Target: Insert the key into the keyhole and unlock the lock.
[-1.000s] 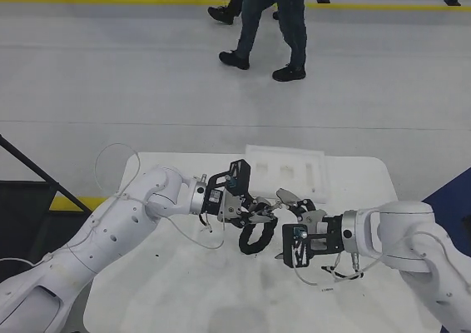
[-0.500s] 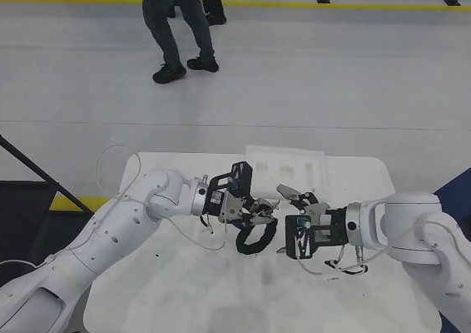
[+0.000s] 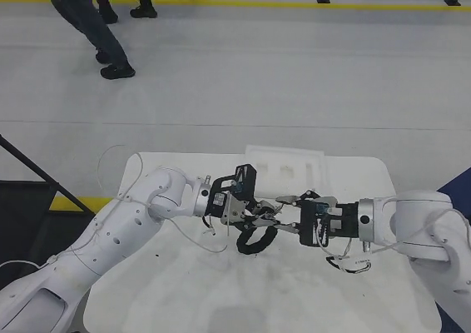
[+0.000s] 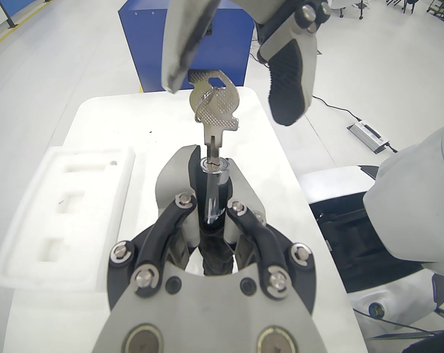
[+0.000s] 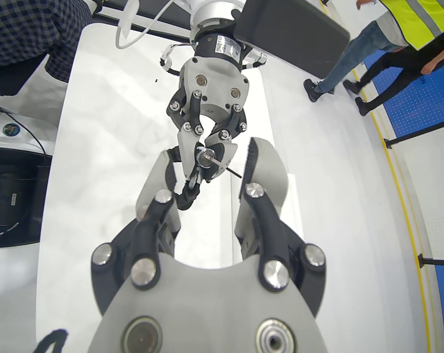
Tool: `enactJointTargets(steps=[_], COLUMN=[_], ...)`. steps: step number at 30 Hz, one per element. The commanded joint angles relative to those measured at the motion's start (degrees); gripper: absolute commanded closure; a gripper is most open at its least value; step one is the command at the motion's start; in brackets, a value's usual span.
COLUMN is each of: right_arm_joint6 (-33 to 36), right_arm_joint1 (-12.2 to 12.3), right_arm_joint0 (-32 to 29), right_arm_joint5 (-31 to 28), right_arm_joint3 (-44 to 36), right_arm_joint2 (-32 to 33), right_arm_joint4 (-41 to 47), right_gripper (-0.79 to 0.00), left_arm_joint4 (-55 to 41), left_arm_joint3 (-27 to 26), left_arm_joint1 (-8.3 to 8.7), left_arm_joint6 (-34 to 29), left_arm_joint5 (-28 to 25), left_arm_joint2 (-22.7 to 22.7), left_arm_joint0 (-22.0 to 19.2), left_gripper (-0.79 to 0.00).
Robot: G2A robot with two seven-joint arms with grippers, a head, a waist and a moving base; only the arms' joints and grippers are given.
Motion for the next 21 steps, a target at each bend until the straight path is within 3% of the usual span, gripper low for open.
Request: enactJointTargets(steps=[1,4,13,21], right_arm_joint6=[-0.3,-1.1,-1.3,7.3], right_arm_joint1=[0.0,-0.1,-0.1,0.3], right_arm_joint0=[0.1,0.2,-1.2,-2.9], right_arm_joint5=[0.1,0.6,4.2,12.0], right_arm_joint3=[0.2,0.5,1.1,-0.4], right_arm_joint2=[-0.1,-0.3,-0.3,-0.6], right_arm_joint4=[0.2,0.5,5.3,15.6], right_gripper=[-0.145,0.000,0.000,0.000], left_arm_joint4=[0.1,0.1,0.2,0.6], left_arm_joint3=[-0.2,-0.6,-0.7,-0.7], left_arm_joint1=[-0.05,-0.13,-0.17,-0.29], left_arm_joint6=[0.0,0.0,-0.2,-0.3], left_arm_joint5=[-0.1,-0.1,-0.1,-0.1], left_arm_joint2=[-0.2,-0.3,-0.9,-1.5], left_arm_joint0=[0.1,0.3,0.7,1.1], left_gripper=[0.000,0.000,0.000,0.000])
